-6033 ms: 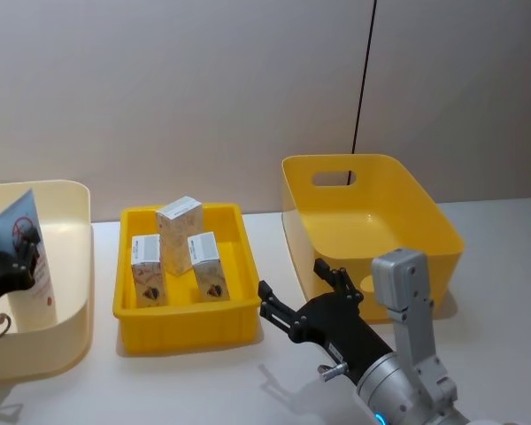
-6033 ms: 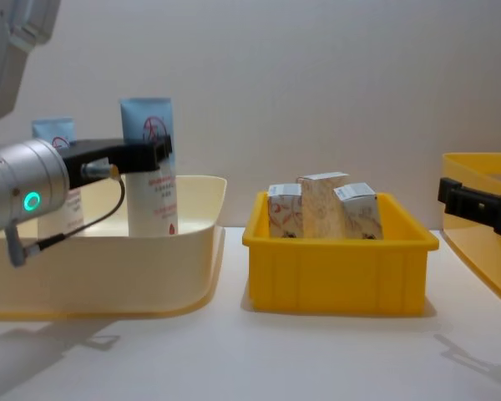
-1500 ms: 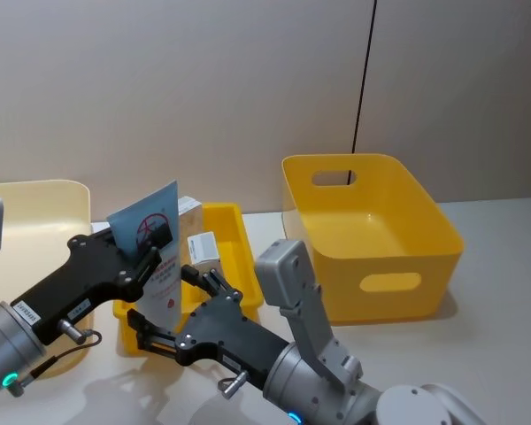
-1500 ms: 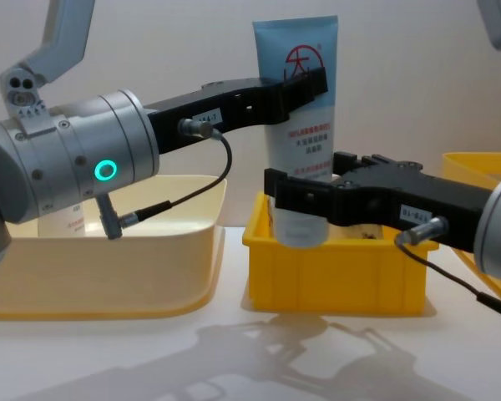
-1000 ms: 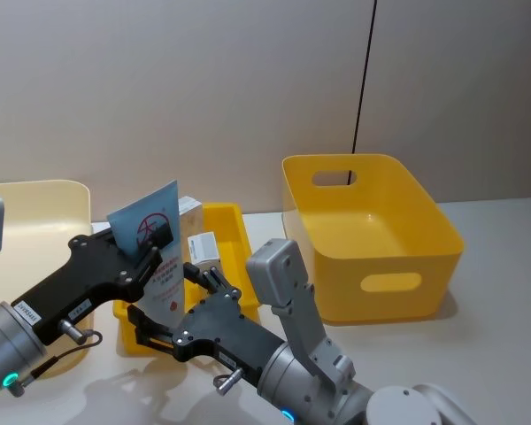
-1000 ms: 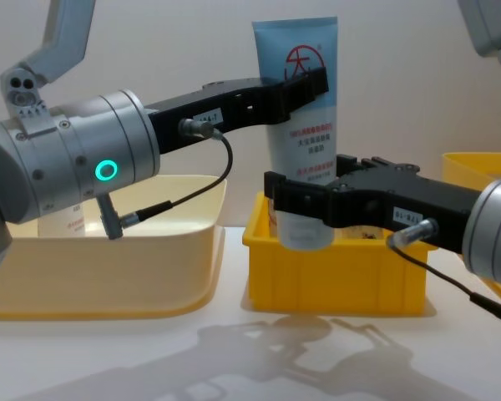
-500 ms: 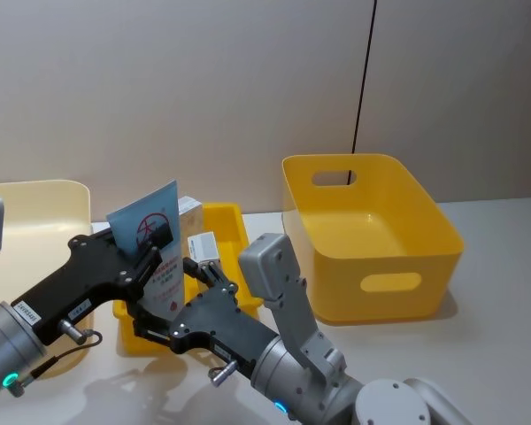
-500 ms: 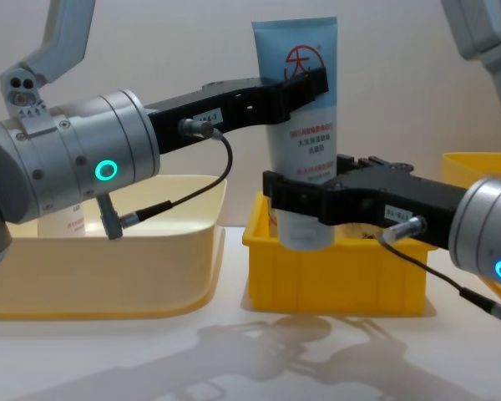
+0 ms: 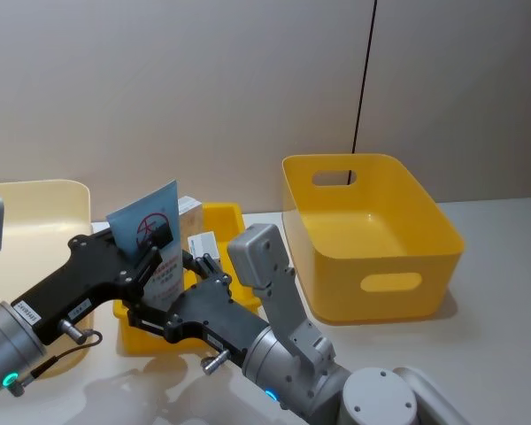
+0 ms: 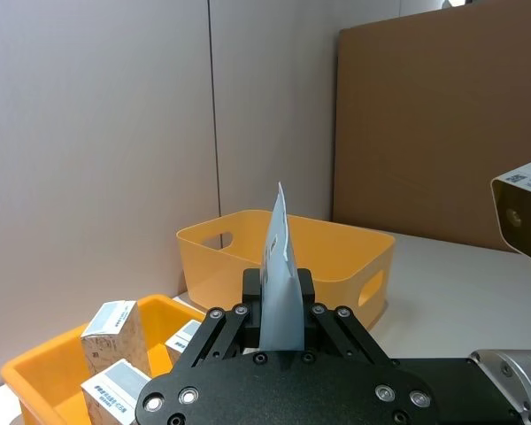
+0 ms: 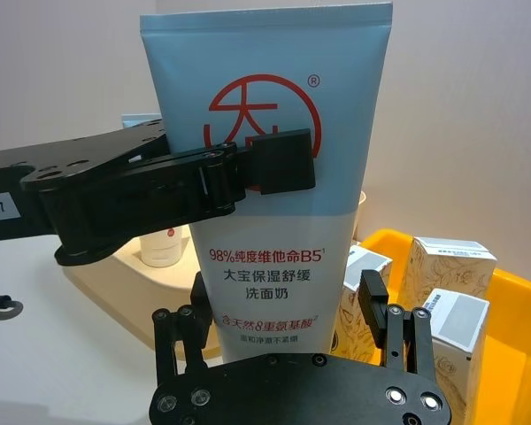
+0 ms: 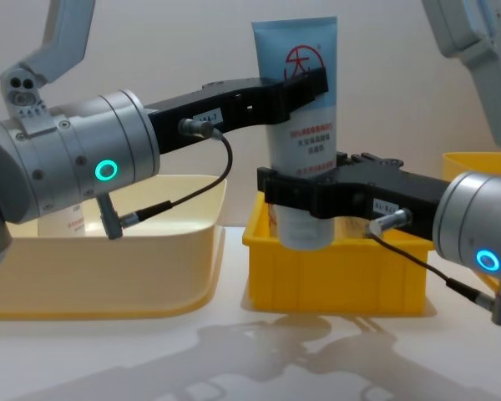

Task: Bimanual collaborative sorting of washing and personal care products

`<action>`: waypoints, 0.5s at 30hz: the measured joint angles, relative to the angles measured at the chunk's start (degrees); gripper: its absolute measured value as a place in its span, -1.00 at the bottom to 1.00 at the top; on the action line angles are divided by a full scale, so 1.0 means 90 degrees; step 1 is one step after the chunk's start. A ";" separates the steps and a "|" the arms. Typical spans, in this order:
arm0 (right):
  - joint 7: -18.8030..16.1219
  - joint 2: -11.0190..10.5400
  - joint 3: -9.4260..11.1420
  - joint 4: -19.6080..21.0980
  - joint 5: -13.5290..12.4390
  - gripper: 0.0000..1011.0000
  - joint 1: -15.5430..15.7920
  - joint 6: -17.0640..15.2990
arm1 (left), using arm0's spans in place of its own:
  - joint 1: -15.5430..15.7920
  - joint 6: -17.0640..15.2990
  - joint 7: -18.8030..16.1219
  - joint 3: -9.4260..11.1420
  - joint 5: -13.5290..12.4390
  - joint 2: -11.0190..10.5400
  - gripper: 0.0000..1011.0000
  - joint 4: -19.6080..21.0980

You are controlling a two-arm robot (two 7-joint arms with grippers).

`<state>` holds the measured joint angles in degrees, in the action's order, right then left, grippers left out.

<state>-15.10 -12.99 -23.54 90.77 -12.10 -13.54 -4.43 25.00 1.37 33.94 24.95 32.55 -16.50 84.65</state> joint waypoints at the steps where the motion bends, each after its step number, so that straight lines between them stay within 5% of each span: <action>1: 0.0001 0.0006 0.0000 -0.0008 0.0004 0.98 -0.0007 -0.0002 | 0.0000 0.0000 0.0000 0.0000 0.0000 0.0000 -0.57 0.0000; 15: -0.0048 0.0027 0.0040 -0.0024 0.0019 0.98 -0.0017 -0.0018 | 0.0000 0.0000 0.0001 0.0000 0.0000 0.0000 -0.57 0.0000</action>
<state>-15.54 -12.75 -23.18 90.55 -11.93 -13.69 -4.59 25.00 1.37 33.94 24.95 32.55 -16.50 84.65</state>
